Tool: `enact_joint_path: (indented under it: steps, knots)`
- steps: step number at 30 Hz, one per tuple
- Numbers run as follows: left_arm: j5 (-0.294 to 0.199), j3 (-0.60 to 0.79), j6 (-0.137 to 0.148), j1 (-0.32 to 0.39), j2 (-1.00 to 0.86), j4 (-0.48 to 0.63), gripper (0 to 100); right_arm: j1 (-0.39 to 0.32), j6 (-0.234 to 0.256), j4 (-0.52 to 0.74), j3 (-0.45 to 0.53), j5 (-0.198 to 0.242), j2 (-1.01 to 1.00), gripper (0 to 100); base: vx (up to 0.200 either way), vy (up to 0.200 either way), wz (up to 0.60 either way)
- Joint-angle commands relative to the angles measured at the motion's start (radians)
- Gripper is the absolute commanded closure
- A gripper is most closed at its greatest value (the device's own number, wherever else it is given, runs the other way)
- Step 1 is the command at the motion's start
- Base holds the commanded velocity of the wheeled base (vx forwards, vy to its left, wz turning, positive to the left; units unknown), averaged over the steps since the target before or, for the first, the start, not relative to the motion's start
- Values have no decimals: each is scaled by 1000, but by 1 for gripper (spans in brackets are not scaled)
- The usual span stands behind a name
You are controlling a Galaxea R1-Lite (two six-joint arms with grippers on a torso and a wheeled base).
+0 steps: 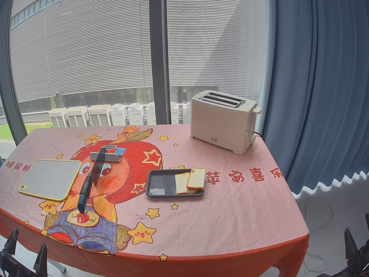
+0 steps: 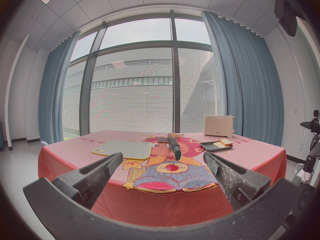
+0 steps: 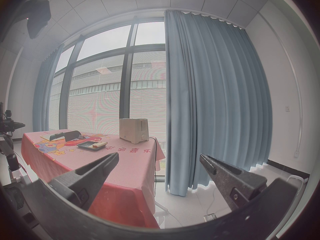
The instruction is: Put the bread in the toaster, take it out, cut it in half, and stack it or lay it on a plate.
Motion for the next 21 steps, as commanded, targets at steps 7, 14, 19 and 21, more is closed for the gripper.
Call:
enact_joint_path:
  steps: [7, 14, 19, 21]
  knots:
    - [-16, 18, 53, -3, -15, 1, 0, 0, 0, 0, 15, 1, -10, 0, 0, 0, 0]
    - [-65, 18, 75, -1, -15, 1, 0, 0, 0, 0, 15, 0, -10, 0, 0, 0, 0]
    - [-35, 18, 25, 2, -15, 1, 0, 0, 0, 0, 15, 0, -10, 0, 0, 0, 0]
    - [-22, 18, 19, 2, -15, 1, 0, 0, 0, 0, 15, 0, -10, 0, 0, 0, 0]
